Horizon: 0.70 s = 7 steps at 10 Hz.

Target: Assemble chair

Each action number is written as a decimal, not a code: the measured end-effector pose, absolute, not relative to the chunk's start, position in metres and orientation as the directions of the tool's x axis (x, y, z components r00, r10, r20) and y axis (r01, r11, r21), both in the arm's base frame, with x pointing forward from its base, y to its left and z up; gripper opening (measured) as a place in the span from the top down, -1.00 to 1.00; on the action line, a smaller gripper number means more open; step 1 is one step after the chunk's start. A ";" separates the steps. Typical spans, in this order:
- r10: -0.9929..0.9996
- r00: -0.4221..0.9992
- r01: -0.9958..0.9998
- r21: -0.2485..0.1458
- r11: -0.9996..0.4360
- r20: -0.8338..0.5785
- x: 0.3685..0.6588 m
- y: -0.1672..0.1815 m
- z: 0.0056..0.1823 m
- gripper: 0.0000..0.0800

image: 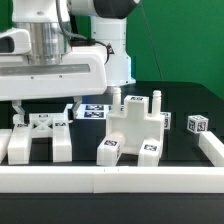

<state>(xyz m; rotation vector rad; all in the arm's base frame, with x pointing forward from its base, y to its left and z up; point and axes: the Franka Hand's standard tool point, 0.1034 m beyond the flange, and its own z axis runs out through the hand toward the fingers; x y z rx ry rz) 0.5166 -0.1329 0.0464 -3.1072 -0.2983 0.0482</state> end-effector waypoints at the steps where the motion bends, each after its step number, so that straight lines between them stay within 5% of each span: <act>1: 0.194 0.980 0.193 -0.024 -0.981 -0.032 0.516 -0.130 0.044 -0.62; 7: 0.202 0.979 0.201 -0.038 -0.979 -0.040 0.520 -0.100 0.037 -0.62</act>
Offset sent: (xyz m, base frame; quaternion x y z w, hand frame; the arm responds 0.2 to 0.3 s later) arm 0.0039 0.0150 -0.0052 -0.0048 0.0035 -0.0036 1.0000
